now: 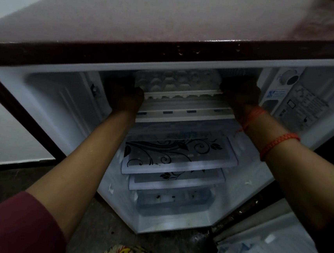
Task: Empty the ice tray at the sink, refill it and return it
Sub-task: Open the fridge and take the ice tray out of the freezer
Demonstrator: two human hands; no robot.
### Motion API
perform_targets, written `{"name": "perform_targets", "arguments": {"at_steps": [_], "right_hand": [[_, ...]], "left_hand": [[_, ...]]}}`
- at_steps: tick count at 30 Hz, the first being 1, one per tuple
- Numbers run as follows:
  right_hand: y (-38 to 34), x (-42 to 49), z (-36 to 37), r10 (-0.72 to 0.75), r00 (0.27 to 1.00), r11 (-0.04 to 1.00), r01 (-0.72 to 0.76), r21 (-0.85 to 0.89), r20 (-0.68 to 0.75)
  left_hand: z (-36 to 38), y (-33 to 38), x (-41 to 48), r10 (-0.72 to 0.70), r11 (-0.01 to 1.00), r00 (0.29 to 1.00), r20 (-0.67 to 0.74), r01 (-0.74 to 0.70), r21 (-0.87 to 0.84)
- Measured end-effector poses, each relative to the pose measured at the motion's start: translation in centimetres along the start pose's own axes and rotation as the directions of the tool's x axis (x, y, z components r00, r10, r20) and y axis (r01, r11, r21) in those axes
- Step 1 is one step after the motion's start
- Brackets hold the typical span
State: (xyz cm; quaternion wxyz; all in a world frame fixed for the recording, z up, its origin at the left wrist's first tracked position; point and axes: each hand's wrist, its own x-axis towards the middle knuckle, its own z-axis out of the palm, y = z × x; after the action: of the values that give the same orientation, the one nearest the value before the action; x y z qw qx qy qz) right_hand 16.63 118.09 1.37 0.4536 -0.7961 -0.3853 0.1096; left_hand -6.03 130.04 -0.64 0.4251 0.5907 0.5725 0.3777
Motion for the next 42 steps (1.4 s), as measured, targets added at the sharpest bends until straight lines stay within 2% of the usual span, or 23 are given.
{"name": "perform_targets", "arguments": {"at_steps": [2, 5, 9, 12, 16, 20, 29, 38, 42], "right_hand": [[-0.4, -0.3, -0.3, 0.140, 0.988, 0.989, -0.137, 0.053, -0.058], [-0.9, -1.3, -1.3, 0.212, 0.975, 0.977, -0.210, 0.040, -0.060], [-1.4, -3.6, -2.6, 0.214, 0.975, 0.975, -0.210, 0.070, -0.066], [-1.5, -5.4, -3.7, 0.204, 0.978, 0.973, -0.197, 0.119, -0.048], [-0.9, -8.2, -4.9, 0.294, 0.954, 0.933, -0.272, 0.237, -0.063], [0.3, -11.3, -6.1, 0.314, 0.941, 0.927, -0.275, 0.255, -0.127], [3.9, -18.7, -9.1, 0.423, 0.896, 0.880, -0.372, 0.294, -0.134], [5.7, -25.4, -10.8, 0.411, 0.902, 0.870, -0.344, 0.354, -0.132], [5.9, -28.2, -11.5, 0.424, 0.887, 0.876, -0.351, 0.332, -0.181]], "left_hand": [[-0.2, 0.2, -0.8, 0.025, 0.999, 0.999, -0.043, -0.027, -0.045], [-0.8, 0.9, -2.6, 0.041, 0.997, 0.995, -0.086, -0.046, -0.056], [-1.8, 1.9, -4.7, 0.019, 0.999, 0.994, -0.105, -0.025, -0.047], [-2.4, 2.1, -6.4, 0.021, 0.993, 0.997, -0.075, -0.030, -0.118], [-3.1, 1.8, -9.3, 0.046, 0.985, 0.998, -0.043, -0.052, -0.167], [-3.5, 1.3, -12.5, 0.021, 0.972, 1.000, -0.003, -0.021, -0.235], [-3.3, -1.0, -19.2, -0.042, 0.951, 0.996, 0.078, 0.064, -0.301], [-4.5, -2.4, -24.7, -0.089, 0.942, 0.992, 0.093, 0.114, -0.314], [-5.5, -2.7, -26.8, -0.098, 0.943, 0.990, 0.104, 0.126, -0.307]]}}
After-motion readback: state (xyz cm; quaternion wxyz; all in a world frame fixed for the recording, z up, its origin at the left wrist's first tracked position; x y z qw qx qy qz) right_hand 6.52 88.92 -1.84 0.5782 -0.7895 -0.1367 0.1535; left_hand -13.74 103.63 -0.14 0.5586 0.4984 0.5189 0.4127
